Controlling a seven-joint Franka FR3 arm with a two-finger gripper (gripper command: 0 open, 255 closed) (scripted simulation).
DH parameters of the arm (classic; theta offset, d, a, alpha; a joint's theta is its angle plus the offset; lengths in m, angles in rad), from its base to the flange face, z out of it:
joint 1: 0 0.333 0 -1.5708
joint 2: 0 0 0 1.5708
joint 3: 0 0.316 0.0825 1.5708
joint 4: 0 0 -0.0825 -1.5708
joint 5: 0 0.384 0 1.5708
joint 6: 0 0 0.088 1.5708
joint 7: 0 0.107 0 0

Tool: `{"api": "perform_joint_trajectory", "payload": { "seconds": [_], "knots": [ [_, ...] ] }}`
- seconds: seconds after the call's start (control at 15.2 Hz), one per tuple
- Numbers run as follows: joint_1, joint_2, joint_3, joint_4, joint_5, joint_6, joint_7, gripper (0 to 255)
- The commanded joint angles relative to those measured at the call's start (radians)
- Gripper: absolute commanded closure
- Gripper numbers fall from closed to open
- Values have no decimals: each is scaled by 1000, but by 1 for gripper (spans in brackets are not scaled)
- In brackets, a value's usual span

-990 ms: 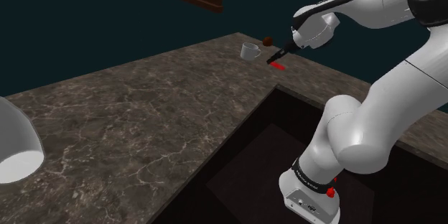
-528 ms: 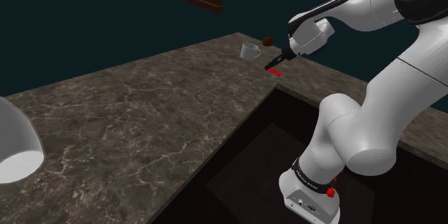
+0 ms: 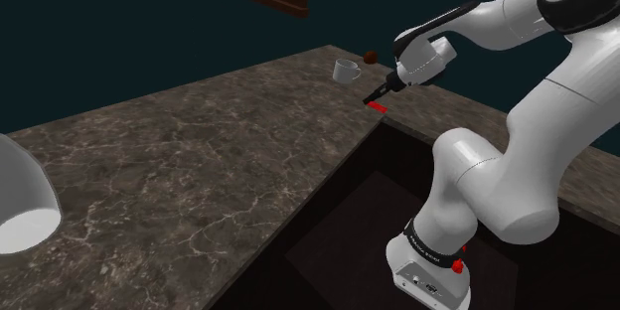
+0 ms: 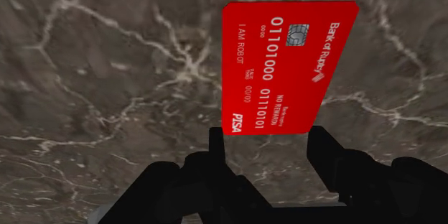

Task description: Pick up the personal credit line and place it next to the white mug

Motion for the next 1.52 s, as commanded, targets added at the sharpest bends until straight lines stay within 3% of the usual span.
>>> {"api": "perform_joint_trajectory", "payload": {
  "seconds": [0.0, 0.26, 0.33, 0.66, 0.79, 0.86, 0.92, 1.45],
  "knots": [
    [8, -3, -9, -1, -2, 3, 0, 255],
    [8, -3, -8, -1, -2, 3, 0, 255],
    [8, -3, -8, -1, -2, 3, 0, 0],
    [8, -3, -8, -1, -2, 3, 0, 0],
    [-297, 41, 266, -9, 30, -74, -20, 0],
    [-442, 27, 397, -15, -5, -99, 5, 0],
    [-507, -11, 450, -23, -74, -107, 53, 0],
    [-498, -18, 441, -24, -87, -104, 62, 0]
  ]
}}
